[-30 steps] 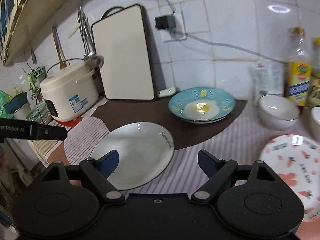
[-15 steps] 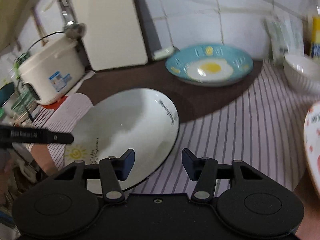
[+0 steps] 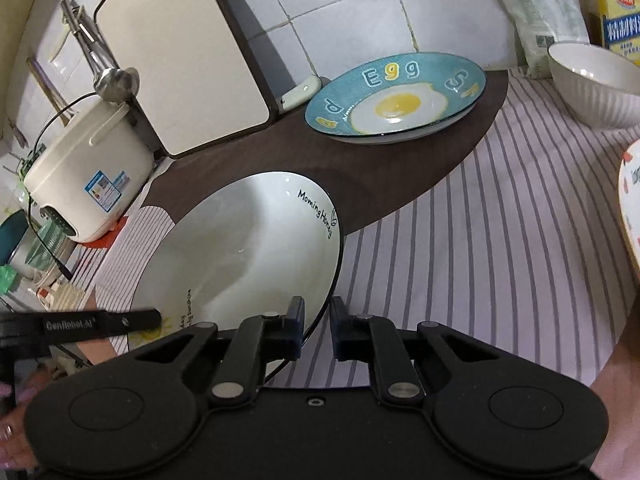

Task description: Organize plates and bowls

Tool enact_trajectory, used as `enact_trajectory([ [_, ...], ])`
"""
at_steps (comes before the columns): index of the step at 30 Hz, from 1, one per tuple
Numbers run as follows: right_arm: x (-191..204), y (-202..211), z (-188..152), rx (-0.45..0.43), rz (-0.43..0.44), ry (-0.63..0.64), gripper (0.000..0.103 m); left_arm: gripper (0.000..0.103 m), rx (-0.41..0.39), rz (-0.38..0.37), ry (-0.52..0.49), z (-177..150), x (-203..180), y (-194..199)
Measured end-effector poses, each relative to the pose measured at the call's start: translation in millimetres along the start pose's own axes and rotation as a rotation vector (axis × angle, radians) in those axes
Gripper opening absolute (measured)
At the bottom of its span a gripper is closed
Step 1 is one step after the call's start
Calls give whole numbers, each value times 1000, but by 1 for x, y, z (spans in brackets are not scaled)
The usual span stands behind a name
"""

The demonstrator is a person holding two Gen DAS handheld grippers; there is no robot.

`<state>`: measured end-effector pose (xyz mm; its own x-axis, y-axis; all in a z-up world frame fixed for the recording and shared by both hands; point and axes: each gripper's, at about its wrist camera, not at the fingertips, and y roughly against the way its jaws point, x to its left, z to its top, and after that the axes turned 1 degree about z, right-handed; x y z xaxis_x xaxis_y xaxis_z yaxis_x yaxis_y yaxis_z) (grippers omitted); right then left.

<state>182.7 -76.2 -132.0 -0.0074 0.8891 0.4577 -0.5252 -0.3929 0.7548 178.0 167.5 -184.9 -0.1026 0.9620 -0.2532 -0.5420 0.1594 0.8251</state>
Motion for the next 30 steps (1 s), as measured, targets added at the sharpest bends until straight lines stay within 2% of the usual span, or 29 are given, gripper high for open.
enact_trajectory([
  [5,2,-8,0,12,0,-5,18,19,-22,45,-44,-3,-10,1],
  [10,0,10,-1,-7,-8,20,19,19,-35,36,-88,-5,-23,14],
  [18,-35,67,-6,-104,-53,1,19,19,-51,-49,-192,-10,-76,28],
  [22,-56,88,-10,-113,-90,-5,21,19,-26,-94,-247,-12,-103,19],
  [30,-86,93,-12,-121,-126,-44,21,19,11,-113,-289,-9,-134,-2],
])
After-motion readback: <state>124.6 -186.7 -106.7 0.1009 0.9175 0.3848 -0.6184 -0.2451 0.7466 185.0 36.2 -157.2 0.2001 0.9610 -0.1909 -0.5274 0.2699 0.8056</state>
